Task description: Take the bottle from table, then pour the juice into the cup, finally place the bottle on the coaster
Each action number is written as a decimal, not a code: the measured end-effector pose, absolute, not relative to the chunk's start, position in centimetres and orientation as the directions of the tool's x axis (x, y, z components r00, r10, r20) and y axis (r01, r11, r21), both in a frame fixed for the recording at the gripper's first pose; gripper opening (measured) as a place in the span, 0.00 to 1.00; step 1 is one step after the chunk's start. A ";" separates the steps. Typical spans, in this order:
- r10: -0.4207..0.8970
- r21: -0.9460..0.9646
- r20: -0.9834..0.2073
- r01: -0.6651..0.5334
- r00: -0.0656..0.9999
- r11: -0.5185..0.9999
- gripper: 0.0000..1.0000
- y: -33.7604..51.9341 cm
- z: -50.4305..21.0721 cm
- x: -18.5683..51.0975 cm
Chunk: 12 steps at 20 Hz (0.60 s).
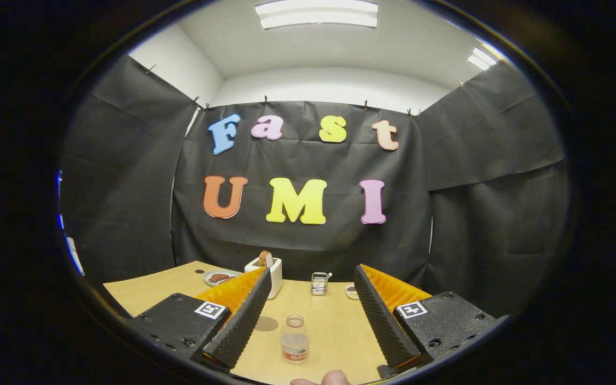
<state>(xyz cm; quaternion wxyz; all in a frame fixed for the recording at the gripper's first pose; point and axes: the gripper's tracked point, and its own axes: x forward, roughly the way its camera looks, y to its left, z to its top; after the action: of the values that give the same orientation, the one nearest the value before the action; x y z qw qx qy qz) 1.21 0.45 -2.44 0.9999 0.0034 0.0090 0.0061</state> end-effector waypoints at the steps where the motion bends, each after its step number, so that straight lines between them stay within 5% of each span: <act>1: 0.015 0.012 -0.018 -0.015 1.000 1.000 1.00 0.5 -2.6 1.3; 12: 0.020 -0.009 -0.047 -0.021 0.999 1.000 1.00 3.0 -12.6 2.2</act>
<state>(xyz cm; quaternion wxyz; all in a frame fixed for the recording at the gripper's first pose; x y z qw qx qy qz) 2.16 3.04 -12.58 0.9997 -0.0048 0.0237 0.0102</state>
